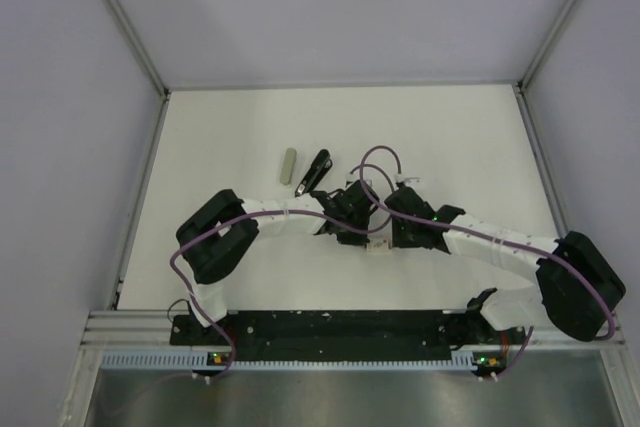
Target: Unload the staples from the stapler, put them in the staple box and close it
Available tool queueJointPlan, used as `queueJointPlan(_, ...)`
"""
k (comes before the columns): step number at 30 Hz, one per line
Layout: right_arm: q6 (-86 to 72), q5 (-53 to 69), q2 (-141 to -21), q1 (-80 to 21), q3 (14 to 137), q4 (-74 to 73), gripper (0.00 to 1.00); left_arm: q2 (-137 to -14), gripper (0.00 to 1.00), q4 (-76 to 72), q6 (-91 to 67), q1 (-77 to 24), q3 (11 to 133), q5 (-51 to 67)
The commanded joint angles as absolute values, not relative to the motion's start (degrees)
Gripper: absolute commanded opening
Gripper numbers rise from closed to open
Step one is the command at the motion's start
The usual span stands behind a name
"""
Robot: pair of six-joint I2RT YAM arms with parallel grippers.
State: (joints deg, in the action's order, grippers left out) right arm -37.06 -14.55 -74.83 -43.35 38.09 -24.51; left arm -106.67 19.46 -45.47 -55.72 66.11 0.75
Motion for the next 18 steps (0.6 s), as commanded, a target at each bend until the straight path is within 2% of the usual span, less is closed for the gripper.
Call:
queueJointPlan(1, -37.2, -18.7, -71.4, -44.1, 39.8, -24.8, 0.25, -108.2, 0.00, 20.0, -44.2, -56.1, 66.0, -1.0)
queueJointPlan(5, -37.8, -19.2, -71.2, -44.1, 39.6, -24.8, 0.14, -108.2, 0.00, 20.0, -44.1, -56.1, 66.2, -0.8)
queueJointPlan(8, -37.8, -19.1, -72.3, -44.1, 39.6, -24.4, 0.00, -108.1, 0.00, 20.0, -44.1, -56.1, 66.0, -0.8)
queueJointPlan(18, -39.2, -16.4, -75.5, -44.1, 37.3, -20.3, 0.00, -108.1, 0.00, 20.0, -44.2, -56.0, 66.4, -0.7)
